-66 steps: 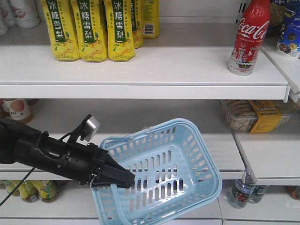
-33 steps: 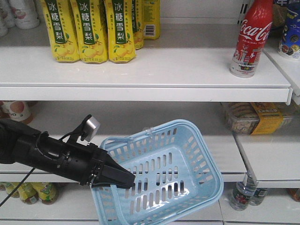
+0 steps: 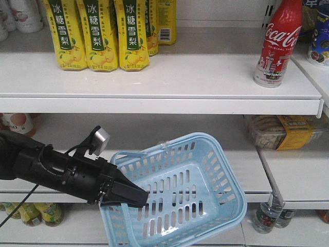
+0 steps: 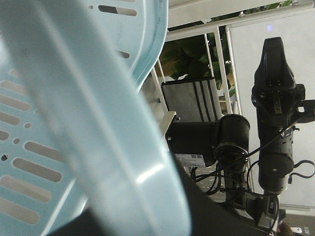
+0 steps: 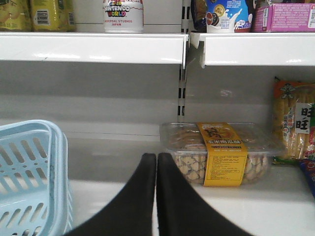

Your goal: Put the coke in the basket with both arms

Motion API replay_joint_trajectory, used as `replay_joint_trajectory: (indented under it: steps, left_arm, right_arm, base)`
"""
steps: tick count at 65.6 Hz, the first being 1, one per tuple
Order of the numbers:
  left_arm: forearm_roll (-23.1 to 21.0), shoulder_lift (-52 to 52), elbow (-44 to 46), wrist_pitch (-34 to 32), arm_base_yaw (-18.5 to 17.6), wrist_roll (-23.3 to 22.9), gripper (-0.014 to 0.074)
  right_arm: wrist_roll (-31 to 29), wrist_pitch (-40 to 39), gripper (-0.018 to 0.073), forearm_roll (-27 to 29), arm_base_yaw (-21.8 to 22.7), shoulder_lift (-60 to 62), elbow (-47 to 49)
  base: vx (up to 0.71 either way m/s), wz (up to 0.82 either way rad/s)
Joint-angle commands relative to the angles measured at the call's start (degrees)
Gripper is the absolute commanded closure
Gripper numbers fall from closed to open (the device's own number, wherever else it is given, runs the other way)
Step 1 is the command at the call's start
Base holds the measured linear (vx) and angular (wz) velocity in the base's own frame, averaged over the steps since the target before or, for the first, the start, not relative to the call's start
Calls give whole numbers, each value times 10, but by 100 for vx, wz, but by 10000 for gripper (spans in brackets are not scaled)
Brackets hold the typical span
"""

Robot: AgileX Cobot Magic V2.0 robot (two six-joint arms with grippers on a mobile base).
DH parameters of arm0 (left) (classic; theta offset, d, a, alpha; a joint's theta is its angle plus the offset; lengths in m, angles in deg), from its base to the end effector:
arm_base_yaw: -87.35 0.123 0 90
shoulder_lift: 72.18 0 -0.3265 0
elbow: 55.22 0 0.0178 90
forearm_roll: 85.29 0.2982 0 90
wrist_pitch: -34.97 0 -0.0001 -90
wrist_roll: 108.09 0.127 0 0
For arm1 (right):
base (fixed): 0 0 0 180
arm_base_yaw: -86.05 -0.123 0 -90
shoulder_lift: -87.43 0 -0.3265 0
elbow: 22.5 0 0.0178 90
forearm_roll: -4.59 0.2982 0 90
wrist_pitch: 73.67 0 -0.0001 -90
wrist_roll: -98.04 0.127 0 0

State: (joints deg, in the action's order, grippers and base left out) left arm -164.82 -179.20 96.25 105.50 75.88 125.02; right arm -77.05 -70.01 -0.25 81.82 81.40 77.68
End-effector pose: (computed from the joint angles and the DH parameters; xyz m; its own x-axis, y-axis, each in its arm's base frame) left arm 0.3011 -0.1813 0.1894 -0.9743 0.1452 -0.1722 0.2123 0.3357 -0.9177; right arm 0.0982 0.0066 0.1976 0.0087 0.0020 -1.0000 -0.0684 0.9977 0.0014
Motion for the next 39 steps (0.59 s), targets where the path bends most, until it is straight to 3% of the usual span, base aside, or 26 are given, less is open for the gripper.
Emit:
replay_joint_trajectory:
  steps: [1, 39]
  left_arm:
    - [-40, 26, 11, 3, -2, 3, 602]
    - [-40, 26, 11, 3, -2, 3, 602]
  right_arm:
    - [-1, -41, 568, -3, 2, 9, -6]
    - [-1, -41, 568, -3, 2, 9, -6]
  base:
    - [1, 0]
    - [2, 0]
